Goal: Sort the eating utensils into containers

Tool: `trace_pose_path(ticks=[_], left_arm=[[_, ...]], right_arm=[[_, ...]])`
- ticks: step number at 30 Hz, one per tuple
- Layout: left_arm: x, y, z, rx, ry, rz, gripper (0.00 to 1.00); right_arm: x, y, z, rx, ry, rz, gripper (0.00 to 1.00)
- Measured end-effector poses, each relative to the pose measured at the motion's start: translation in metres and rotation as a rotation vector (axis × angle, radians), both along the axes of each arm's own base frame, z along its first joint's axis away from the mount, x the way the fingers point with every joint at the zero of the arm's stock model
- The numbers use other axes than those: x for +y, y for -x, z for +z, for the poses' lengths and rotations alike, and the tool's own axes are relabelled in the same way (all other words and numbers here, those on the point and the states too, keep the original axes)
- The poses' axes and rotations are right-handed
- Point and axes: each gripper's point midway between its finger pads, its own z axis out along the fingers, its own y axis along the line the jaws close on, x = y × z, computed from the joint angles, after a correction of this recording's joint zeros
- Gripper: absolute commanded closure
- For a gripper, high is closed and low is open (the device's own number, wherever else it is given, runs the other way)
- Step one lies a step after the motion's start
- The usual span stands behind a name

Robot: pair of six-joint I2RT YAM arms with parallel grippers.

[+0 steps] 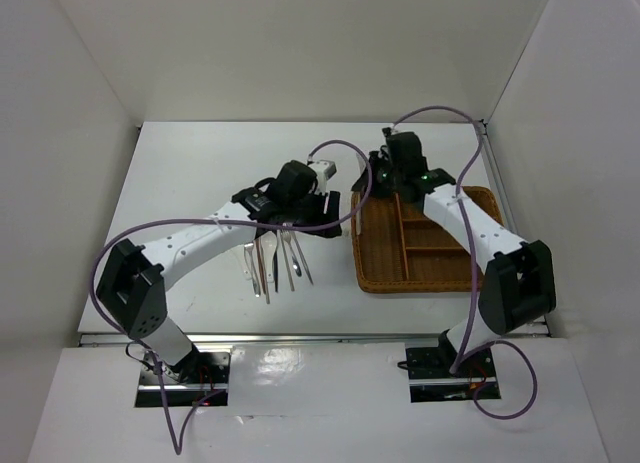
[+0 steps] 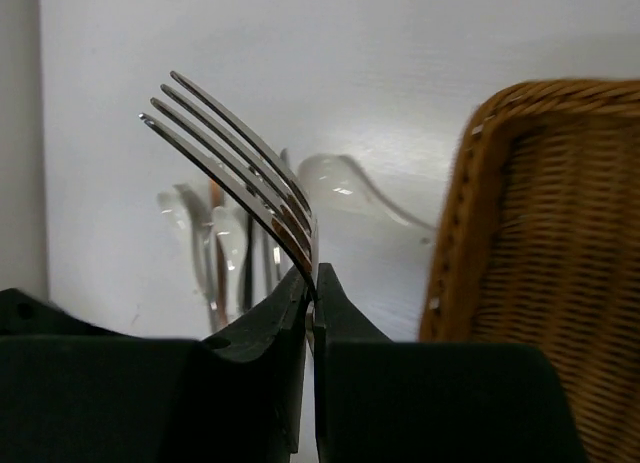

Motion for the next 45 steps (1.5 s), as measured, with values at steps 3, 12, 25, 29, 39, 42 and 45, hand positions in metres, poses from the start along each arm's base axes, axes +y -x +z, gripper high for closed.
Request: trace_pose_path(ticks=[3, 12, 25, 29, 39, 42, 45], left_arm=[[0.013, 0.001, 0.013, -0.03, -0.014, 0.034, 0.2], [0.091, -0.022, 0.038, -0.108, -0.031, 0.249, 0.11], [0.182, -0.002, -0.03, 0.097, -0.127, 0.521, 0.12], [0.199, 0.009, -0.037, 0.119, -0.135, 0.579, 0.12], [0.221, 0.039, -0.075, 0.212, -0.167, 0.654, 0.2], [0.22, 0.041, -0.081, 0.227, -0.167, 0.658, 0.23], [0.219, 0.035, -0.084, 0.227, -0.158, 0.675, 0.27]], right_arm=[[-0.039, -0.018, 0.006, -0.023, 0.075, -0.049, 1.0], [-0.117, -0.01, -0.025, 0.075, 0.221, -0.123, 0.97], [-0.077, 0.028, -0.079, 0.211, 0.166, 0.041, 0.96], [-0.063, 0.029, -0.089, 0.226, 0.162, 0.072, 0.93], [-0.061, 0.029, -0.103, 0.27, 0.161, 0.048, 0.35], [-0.062, 0.029, -0.101, 0.263, 0.162, 0.048, 0.34], [-0.063, 0.029, -0.095, 0.248, 0.165, 0.045, 0.33]])
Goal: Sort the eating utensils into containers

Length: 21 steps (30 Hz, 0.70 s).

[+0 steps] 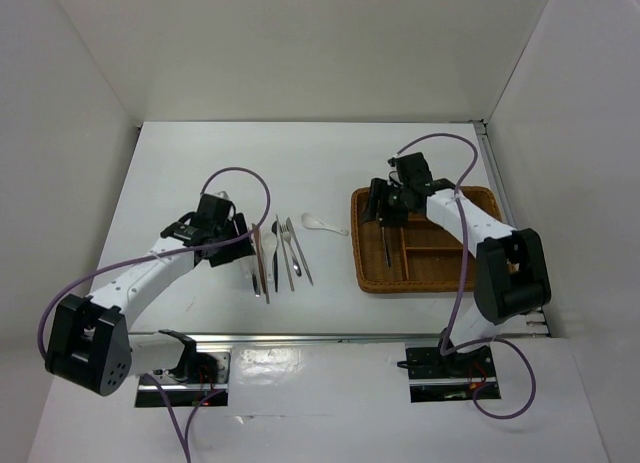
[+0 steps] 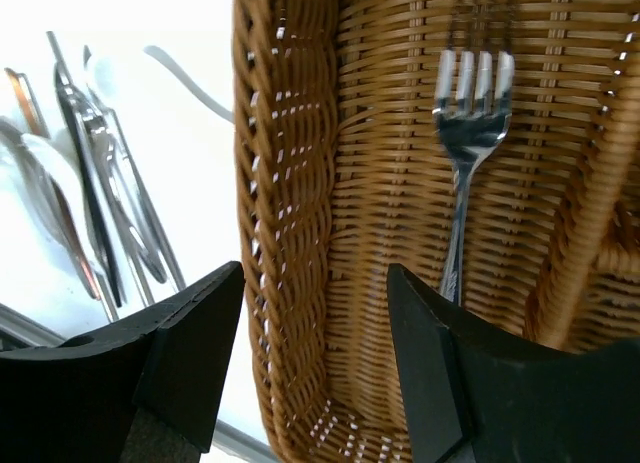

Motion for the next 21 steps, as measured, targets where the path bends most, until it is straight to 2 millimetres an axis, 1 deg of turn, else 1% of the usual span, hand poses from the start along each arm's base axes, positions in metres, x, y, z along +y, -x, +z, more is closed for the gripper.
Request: trace_pose_path(ticks=[2, 6, 10, 14, 18, 21], left_arm=[[0.001, -0.003, -0.005, 0.009, -0.007, 0.011, 0.29], [0.006, -0.01, -0.019, 0.037, -0.026, 0.035, 0.29], [0.012, -0.014, -0.03, 0.062, -0.035, 0.057, 0.29], [0.014, -0.018, -0.035, 0.067, -0.036, 0.066, 0.3], [0.013, -0.019, -0.047, 0.099, -0.046, 0.066, 0.34], [0.015, -0.016, -0.057, 0.132, -0.059, 0.066, 0.34]], right_arm=[[-0.001, 0.001, 0.01, -0.022, -0.002, 0.0, 0.33], [-0.001, -0.004, 0.038, -0.1, -0.012, 0.005, 0.33], [-0.003, -0.005, 0.053, -0.146, -0.012, 0.001, 0.33], [-0.005, -0.003, 0.053, -0.141, -0.004, -0.001, 0.33], [-0.006, -0.002, 0.053, -0.135, 0.004, -0.005, 0.33], [-0.007, -0.001, 0.055, -0.141, 0.007, -0.008, 0.33]])
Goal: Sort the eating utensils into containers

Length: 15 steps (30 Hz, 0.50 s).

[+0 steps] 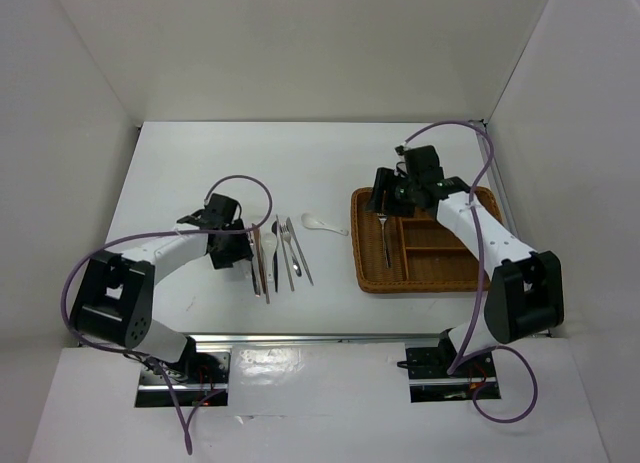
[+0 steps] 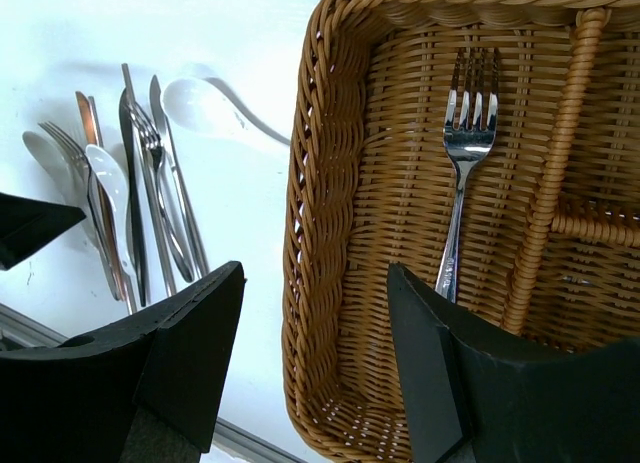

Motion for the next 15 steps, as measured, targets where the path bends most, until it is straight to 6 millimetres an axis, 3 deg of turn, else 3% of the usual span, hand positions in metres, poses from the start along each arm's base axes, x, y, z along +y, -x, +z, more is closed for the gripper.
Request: trace_pose_path(ticks=[5, 10, 15], left_arm=[[0.001, -0.003, -0.004, 0.019, -0.017, 0.005, 0.38], [0.001, -0.013, -0.001, 0.01, -0.024, 0.01, 0.49], [0.002, -0.014, -0.008, 0.039, -0.039, 0.012, 0.51]], right_arm=[[0.0, 0.0, 0.006, -0.016, -0.004, -0.001, 0.33], [0.0, 0.0, 0.007, -0.019, -0.005, -0.001, 0.33], [0.0, 0.0, 0.007, -0.019, -0.005, -0.001, 0.33]])
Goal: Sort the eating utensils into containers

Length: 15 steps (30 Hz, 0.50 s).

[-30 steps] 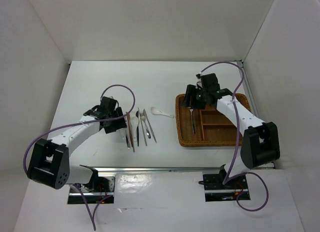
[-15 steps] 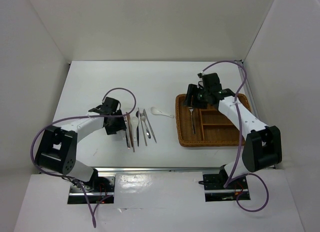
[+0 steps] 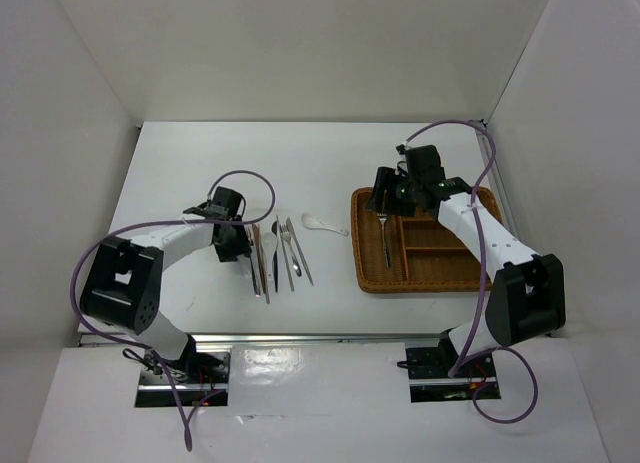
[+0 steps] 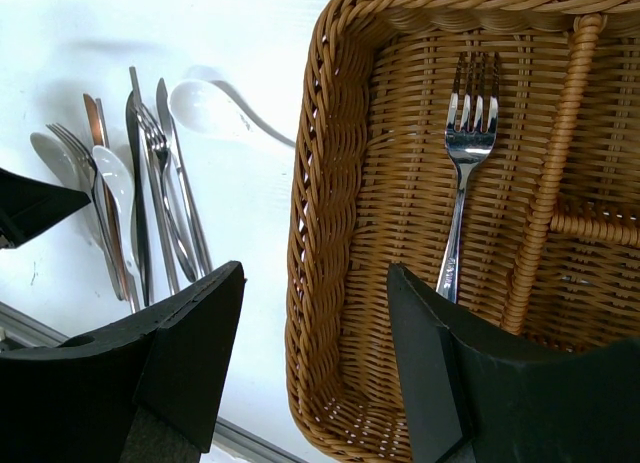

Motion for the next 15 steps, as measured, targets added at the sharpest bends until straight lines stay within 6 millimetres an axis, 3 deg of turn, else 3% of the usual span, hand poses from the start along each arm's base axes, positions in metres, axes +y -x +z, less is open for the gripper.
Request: trace_pose_path(ticks=[9, 15], left_arm=[[0.006, -0.002, -0.002, 0.029, -0.039, 0.027, 0.7], [0.004, -0.004, -0.002, 0.026, -0.055, 0.034, 0.83]], right_arm=[[0.002, 0.001, 0.001, 0.001, -0.008, 0.01, 0.34], [0.018, 0.006, 0.011, -0.029, -0.051, 0.089, 0.34]])
